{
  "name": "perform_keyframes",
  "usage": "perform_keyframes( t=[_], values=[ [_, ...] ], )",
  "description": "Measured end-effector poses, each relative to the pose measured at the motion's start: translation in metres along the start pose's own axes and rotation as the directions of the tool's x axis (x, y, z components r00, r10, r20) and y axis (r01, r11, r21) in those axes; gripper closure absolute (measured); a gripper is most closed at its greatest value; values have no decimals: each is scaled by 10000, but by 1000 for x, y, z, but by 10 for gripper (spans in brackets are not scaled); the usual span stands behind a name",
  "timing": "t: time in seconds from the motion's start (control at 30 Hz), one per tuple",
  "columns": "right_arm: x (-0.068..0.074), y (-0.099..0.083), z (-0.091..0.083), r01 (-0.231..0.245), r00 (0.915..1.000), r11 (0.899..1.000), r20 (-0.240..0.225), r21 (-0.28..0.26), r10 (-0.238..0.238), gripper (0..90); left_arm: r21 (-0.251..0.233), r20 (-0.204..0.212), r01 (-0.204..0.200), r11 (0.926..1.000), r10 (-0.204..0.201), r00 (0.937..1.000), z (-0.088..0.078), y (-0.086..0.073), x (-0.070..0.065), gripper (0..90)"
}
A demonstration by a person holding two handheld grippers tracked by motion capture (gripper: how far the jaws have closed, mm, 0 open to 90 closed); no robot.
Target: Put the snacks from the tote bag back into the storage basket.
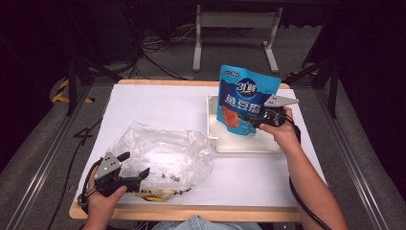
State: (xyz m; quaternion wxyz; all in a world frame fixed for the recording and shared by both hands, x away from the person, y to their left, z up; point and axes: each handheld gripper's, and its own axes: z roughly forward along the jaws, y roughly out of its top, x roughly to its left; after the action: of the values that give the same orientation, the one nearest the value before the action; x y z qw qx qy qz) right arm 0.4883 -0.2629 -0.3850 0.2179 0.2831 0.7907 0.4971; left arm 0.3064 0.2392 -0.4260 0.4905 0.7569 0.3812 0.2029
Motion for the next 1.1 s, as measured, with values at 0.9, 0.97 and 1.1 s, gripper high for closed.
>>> perform_keyframes(
  t=[0.9, 0.97, 1.1],
  values=[
    [14, 30, -69, -417, 9983, 9960, 373, -796, 448, 94, 58, 48, -59, 10000, 59, 10000, 3, 1, -1, 100],
    [15, 30, -71, -384, 9984, 9961, 373, -798, 414, 94, 60, 44, -40, 10000, 40, 10000, 3, 1, -1, 100],
    [23, 29, -84, -322, 9985, 9962, 405, -815, 356, 94, 40, 37, -15, 10000, 15, 10000, 3, 1, -2, 100]
  ],
)
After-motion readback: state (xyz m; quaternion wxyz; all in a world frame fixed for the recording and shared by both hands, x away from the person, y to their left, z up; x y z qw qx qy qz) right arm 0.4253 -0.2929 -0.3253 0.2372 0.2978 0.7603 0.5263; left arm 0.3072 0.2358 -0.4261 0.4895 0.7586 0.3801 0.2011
